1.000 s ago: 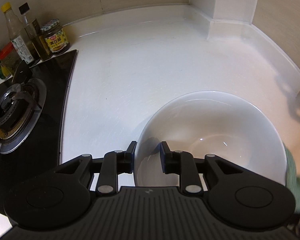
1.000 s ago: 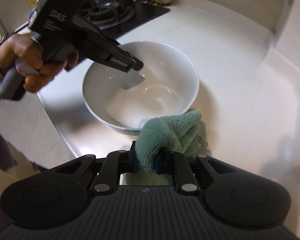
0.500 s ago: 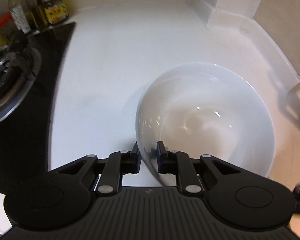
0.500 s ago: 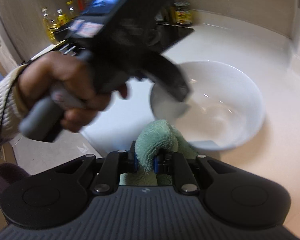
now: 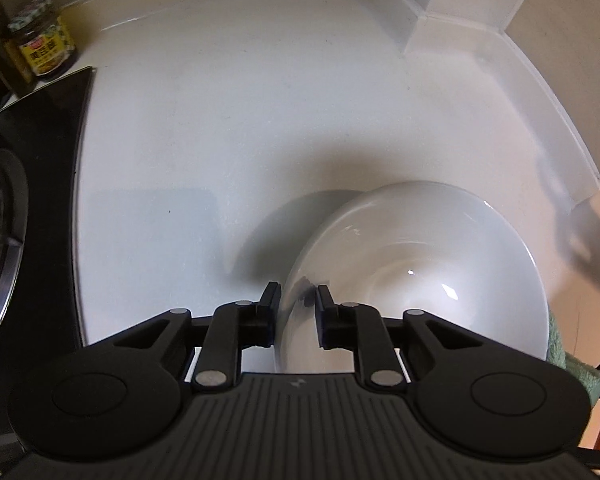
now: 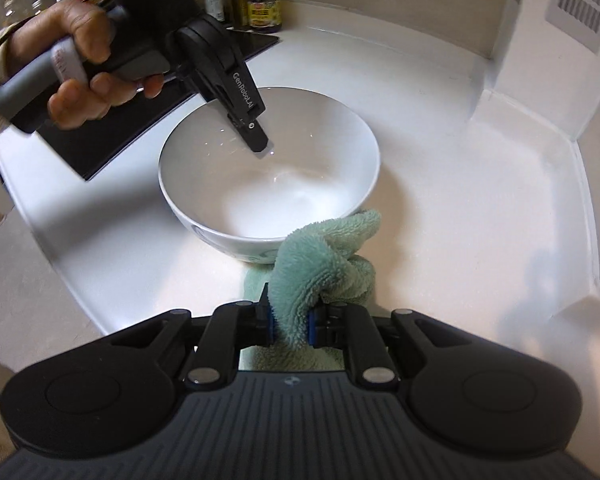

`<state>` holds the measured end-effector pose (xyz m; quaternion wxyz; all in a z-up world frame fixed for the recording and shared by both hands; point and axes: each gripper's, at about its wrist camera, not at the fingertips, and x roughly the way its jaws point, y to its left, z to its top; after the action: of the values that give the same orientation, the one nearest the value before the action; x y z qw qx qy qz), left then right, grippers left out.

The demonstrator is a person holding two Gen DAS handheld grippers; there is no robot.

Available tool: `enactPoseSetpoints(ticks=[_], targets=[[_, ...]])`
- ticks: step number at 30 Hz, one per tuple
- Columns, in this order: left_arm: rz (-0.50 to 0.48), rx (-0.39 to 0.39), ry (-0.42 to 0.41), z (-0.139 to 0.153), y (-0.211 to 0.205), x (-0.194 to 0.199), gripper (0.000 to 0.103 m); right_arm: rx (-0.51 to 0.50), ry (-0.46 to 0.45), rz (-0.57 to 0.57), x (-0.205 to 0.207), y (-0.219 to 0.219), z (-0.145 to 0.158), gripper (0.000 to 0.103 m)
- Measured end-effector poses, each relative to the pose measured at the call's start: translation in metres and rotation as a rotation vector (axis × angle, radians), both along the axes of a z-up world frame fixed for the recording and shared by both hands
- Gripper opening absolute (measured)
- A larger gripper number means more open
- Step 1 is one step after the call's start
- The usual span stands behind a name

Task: Clean bowl
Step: 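Wipe the outer side of the bowl with the towel while left holds rim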

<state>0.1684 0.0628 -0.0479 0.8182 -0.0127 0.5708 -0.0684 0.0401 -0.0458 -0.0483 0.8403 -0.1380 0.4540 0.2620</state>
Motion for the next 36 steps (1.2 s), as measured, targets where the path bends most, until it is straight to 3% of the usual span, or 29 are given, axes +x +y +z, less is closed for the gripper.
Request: enactPoseSetpoints(ticks=[4,6,11,17,26,33,36], targets=[[0.051,-0.014,0.018,0.001,-0.001,-0.026,0.01,-0.023,-0.057,-0.081,0.003,-0.001,-0.005,0.012],[0.056,-0.018,0.038,0.004,-0.004,-0.038,0.013,-0.032,-0.066,-0.092,0.006,-0.006,-0.005,0.012],[0.114,0.004,0.008,0.006,-0.012,-0.056,0.012,-0.082,-0.08,-0.005,0.022,-0.014,-0.006,0.012],[0.128,0.009,0.003,0.005,-0.015,-0.06,0.012,-0.129,-0.094,0.065,-0.017,0.001,0.004,0.012],[0.109,0.039,-0.013,0.002,-0.015,-0.056,0.015,0.008,-0.085,0.086,-0.056,0.036,0.005,0.012],[0.117,0.029,0.005,0.002,-0.012,-0.063,0.022,0.122,-0.099,0.132,-0.048,0.065,-0.005,0.011],[0.13,-0.011,0.035,0.003,-0.007,-0.063,0.024,0.172,-0.094,0.134,-0.047,0.061,-0.005,0.011]])
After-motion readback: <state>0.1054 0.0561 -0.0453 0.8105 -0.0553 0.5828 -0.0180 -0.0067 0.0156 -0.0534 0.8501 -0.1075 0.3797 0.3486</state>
